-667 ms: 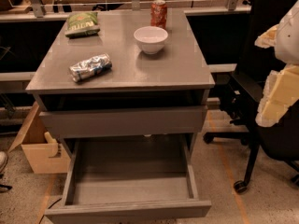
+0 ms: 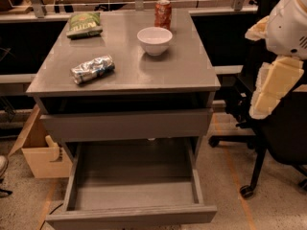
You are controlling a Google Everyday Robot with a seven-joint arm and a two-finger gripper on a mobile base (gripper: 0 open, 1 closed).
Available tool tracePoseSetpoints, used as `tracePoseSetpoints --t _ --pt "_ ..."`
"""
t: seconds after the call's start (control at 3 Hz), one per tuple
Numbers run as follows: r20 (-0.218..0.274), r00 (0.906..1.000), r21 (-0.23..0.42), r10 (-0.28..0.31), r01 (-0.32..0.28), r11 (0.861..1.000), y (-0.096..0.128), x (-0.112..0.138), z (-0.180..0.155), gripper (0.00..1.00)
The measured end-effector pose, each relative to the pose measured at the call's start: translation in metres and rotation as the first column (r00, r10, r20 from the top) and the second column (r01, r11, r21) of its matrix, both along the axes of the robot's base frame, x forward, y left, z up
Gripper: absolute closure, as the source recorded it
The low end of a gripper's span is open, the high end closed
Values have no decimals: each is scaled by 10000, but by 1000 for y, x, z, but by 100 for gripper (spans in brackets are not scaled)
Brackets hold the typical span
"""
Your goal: Place redbull can into middle drawer
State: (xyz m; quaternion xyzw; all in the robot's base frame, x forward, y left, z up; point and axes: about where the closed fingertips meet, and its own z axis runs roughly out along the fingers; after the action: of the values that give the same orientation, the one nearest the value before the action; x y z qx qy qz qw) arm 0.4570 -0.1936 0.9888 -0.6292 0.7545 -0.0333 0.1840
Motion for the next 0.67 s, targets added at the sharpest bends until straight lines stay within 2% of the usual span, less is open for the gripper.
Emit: tracePoseSetpoints --t 0.33,0.67 --pt "349 9908 -7 1306 -1306 9914 45 31 7 0" --pt "652 9596 -308 2737 -2722 9617 103 56 11 0"
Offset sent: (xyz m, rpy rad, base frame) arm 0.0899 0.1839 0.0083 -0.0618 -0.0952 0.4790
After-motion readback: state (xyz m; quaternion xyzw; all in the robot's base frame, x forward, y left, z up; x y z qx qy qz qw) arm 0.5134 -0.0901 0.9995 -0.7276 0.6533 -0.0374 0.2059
